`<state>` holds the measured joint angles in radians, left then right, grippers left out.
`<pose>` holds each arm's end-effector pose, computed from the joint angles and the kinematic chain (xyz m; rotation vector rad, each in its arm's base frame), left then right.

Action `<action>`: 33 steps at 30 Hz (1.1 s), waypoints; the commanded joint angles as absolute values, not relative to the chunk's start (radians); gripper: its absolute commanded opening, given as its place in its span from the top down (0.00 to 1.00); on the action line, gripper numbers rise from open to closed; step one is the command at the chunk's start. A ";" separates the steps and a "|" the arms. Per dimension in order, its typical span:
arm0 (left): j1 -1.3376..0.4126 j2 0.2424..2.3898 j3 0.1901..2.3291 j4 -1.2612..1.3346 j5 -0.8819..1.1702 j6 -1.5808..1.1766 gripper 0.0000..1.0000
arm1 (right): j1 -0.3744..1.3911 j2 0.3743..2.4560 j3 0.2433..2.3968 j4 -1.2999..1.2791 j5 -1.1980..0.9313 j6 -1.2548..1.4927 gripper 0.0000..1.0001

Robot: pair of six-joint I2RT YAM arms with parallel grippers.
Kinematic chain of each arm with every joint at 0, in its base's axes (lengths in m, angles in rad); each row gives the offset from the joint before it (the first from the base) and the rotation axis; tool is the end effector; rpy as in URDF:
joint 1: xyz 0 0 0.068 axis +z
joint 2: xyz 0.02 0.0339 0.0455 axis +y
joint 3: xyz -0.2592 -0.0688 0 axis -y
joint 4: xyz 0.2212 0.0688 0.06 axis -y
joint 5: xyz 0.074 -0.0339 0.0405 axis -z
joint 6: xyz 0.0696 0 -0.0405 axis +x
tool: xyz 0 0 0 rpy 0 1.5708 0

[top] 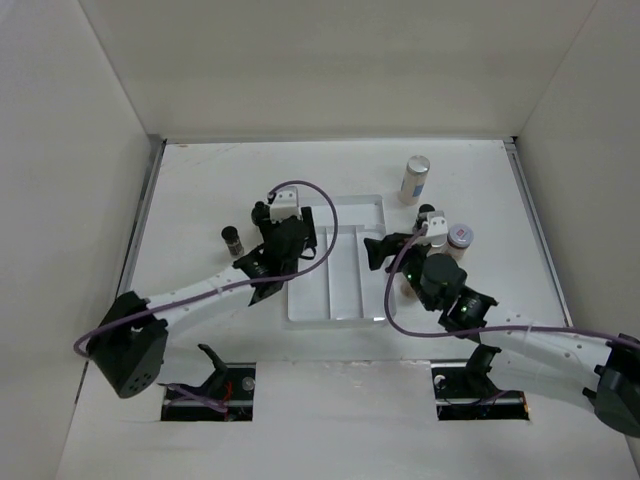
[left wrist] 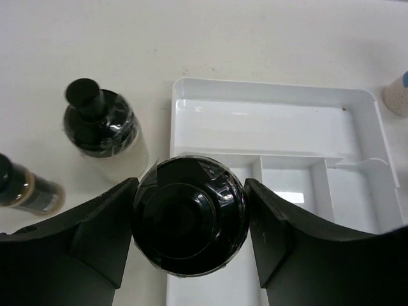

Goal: Organize the condiment bottles

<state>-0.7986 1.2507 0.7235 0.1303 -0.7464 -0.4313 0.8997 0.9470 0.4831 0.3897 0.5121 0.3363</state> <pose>0.2258 -0.1641 0.2517 -0.1322 1.8554 -0.1151 0.1682 0.1570 0.2686 -0.0719 1.6599 0.5240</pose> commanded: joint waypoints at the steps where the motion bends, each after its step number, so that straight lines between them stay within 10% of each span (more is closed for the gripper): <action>1: -0.774 1.328 0.822 0.305 -0.690 -0.413 0.65 | 0.874 0.917 0.488 0.416 0.525 0.364 0.18; 19: -0.668 1.703 1.046 0.367 -0.620 -0.344 0.62 | 0.869 0.931 0.488 0.414 0.522 0.367 0.18; 27: -0.679 1.735 1.016 0.400 -0.644 -0.341 0.17 | 0.866 0.939 0.488 0.416 0.522 0.367 0.12; 33: -0.717 1.544 0.925 0.417 -0.652 -0.342 0.09 | 0.867 0.905 0.486 0.399 0.540 0.364 0.11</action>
